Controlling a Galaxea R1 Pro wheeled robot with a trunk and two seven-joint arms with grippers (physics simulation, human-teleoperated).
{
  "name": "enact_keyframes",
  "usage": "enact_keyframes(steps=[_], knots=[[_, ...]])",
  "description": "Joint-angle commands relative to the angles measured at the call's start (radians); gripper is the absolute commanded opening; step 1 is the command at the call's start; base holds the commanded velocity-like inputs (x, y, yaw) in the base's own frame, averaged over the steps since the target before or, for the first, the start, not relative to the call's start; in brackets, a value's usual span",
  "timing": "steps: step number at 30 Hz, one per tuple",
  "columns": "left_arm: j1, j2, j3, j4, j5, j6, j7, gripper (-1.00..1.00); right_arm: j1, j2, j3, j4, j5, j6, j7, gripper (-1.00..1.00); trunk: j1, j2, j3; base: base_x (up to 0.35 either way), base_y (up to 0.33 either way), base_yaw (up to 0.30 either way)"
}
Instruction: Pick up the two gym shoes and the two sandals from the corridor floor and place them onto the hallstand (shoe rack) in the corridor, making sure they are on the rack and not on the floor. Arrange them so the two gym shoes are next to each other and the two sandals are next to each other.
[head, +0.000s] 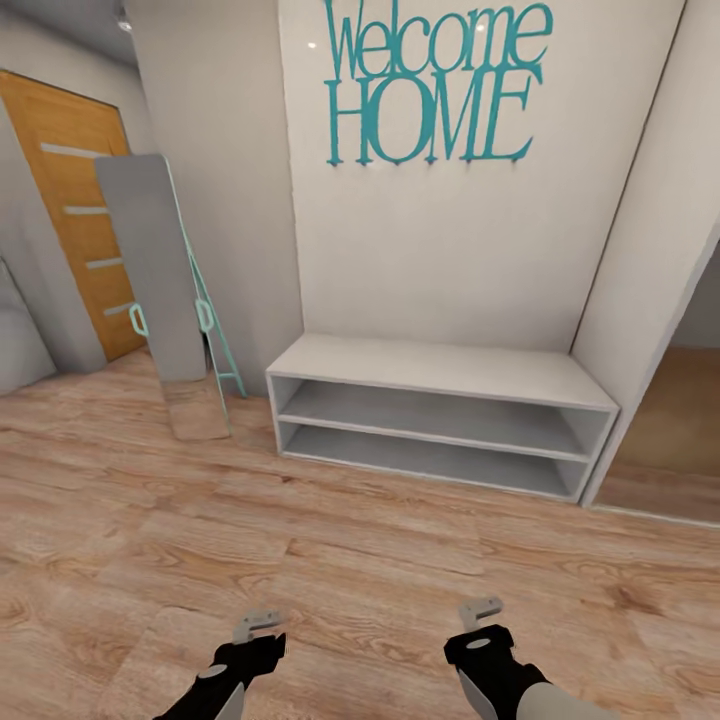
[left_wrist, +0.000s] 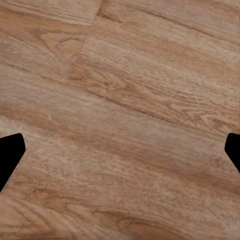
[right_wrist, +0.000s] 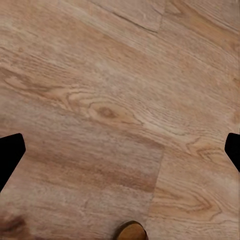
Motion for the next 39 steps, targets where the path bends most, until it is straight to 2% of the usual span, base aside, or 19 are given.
enact_keyframes(steps=[1, 13, 39], knots=[[0.000, 0.000, 0.000, 0.000, 0.000, 0.000, 0.000, 1.00, 0.000, 0.000, 0.000, 0.000, 0.000, -0.001, 0.000, 1.00, 0.000, 0.000, 0.000, 0.000, 0.000, 0.266], [0.001, 0.000, 0.000, 0.000, 0.000, -0.001, 0.000, 1.00, 0.001, 0.000, 0.000, 0.001, 0.000, -0.002, 0.000, 1.00, 0.000, 0.000, 0.000, 0.000, 0.000, 0.129], [0.001, 0.000, 0.000, 0.000, 0.000, -0.002, 0.000, 1.00, 0.001, 0.000, 0.000, 0.002, 0.000, -0.002, 0.000, 1.00, 0.000, 0.000, -0.002, 0.000, 0.000, 0.010]])
